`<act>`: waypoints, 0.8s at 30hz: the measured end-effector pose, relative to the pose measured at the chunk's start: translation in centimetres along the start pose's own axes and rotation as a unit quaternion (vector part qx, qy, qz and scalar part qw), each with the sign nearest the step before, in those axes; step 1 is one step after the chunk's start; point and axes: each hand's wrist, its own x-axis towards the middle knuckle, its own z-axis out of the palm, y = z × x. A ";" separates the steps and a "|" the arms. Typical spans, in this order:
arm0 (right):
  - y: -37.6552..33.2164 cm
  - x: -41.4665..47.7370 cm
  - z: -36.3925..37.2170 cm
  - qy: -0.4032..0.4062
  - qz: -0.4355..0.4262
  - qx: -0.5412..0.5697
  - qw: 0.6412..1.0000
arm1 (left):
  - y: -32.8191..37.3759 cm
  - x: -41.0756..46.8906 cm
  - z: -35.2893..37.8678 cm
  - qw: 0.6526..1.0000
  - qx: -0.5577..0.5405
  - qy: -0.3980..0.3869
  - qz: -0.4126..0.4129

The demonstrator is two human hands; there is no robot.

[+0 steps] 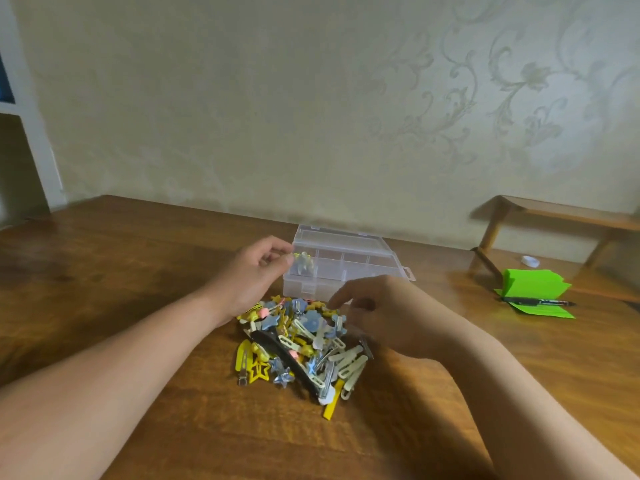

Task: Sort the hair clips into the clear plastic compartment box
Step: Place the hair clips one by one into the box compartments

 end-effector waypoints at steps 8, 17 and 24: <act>0.8 0.0 0.1 -0.022 0.002 -0.059 0.998 | -0.1 0.0 0.0 1.000 0.000 0.001 0.001; 1.0 0.0 -0.3 -0.018 -0.018 -0.101 0.995 | -0.1 -0.1 -0.1 1.000 0.004 -0.003 0.000; 1.4 -0.3 -0.4 -0.033 -0.005 -0.102 0.994 | -0.2 -0.1 0.0 1.000 0.008 -0.022 0.000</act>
